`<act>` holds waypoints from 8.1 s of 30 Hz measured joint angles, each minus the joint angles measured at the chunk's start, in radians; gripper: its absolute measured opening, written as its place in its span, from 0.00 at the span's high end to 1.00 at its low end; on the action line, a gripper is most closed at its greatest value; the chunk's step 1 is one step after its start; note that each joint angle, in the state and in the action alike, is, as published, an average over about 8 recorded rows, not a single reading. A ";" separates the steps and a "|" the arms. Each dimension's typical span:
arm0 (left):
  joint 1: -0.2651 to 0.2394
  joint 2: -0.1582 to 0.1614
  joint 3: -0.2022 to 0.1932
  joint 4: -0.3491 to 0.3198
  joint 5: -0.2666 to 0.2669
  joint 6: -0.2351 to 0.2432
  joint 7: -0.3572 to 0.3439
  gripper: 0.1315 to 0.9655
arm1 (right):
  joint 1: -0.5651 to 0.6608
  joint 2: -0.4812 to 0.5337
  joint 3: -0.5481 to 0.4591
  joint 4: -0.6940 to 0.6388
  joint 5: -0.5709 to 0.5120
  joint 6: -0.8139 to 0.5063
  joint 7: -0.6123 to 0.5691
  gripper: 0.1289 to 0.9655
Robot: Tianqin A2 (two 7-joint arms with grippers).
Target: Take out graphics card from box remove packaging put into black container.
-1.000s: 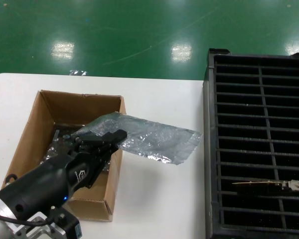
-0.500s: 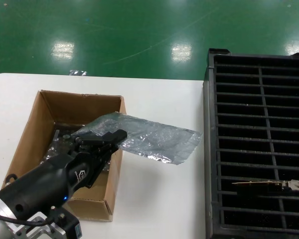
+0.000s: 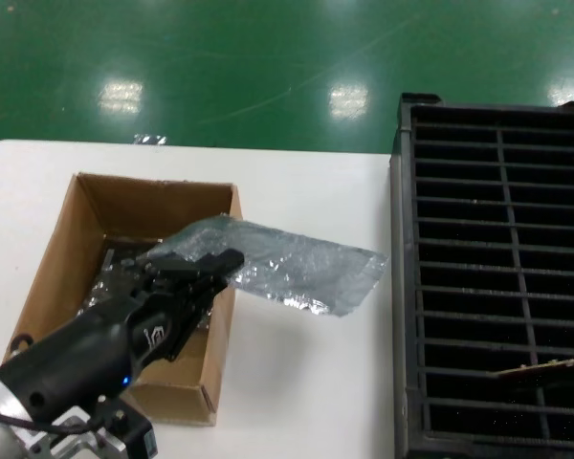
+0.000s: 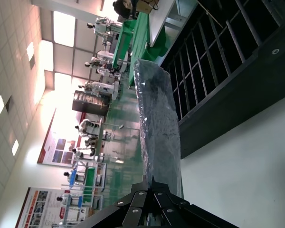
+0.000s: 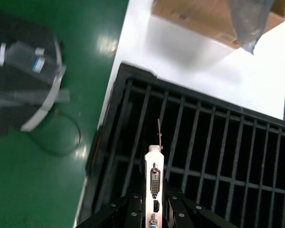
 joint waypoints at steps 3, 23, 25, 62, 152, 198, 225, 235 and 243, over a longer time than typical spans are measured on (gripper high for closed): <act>0.000 0.000 0.000 0.000 0.000 0.000 0.000 0.99 | 0.137 0.010 -0.134 -0.007 0.003 0.000 -0.034 0.93; 0.000 0.000 0.000 0.000 0.000 0.000 0.000 0.99 | 0.468 -0.224 -0.514 -0.078 0.057 -0.001 0.132 0.93; 0.000 0.000 0.000 0.000 0.000 0.000 0.000 0.99 | 0.462 -0.244 -0.515 -0.083 0.054 -0.001 0.155 0.93; 0.000 0.000 0.000 0.000 0.000 0.000 0.000 0.99 | 0.356 -0.246 -0.516 -0.180 -0.041 -0.001 0.229 0.93; 0.000 0.000 0.000 0.000 0.000 0.000 0.000 0.99 | 0.288 -0.275 -0.501 -0.149 -0.220 0.051 0.217 0.50; 0.040 0.614 -0.103 -0.018 0.719 0.199 -1.381 0.99 | 0.276 -0.250 -0.490 -0.129 -0.225 0.068 0.207 0.00; -0.054 0.596 0.009 -0.035 0.939 0.185 -1.698 0.75 | 0.275 -0.251 -0.489 -0.129 -0.225 0.068 0.207 0.00; -0.075 0.359 0.177 -0.138 0.824 -0.063 -1.352 0.50 | 0.273 -0.251 -0.488 -0.129 -0.225 0.069 0.207 0.00; -0.079 0.322 0.194 -0.126 0.781 -0.135 -1.291 0.29 | 0.202 -0.281 -0.431 -0.142 -0.192 0.144 0.173 0.00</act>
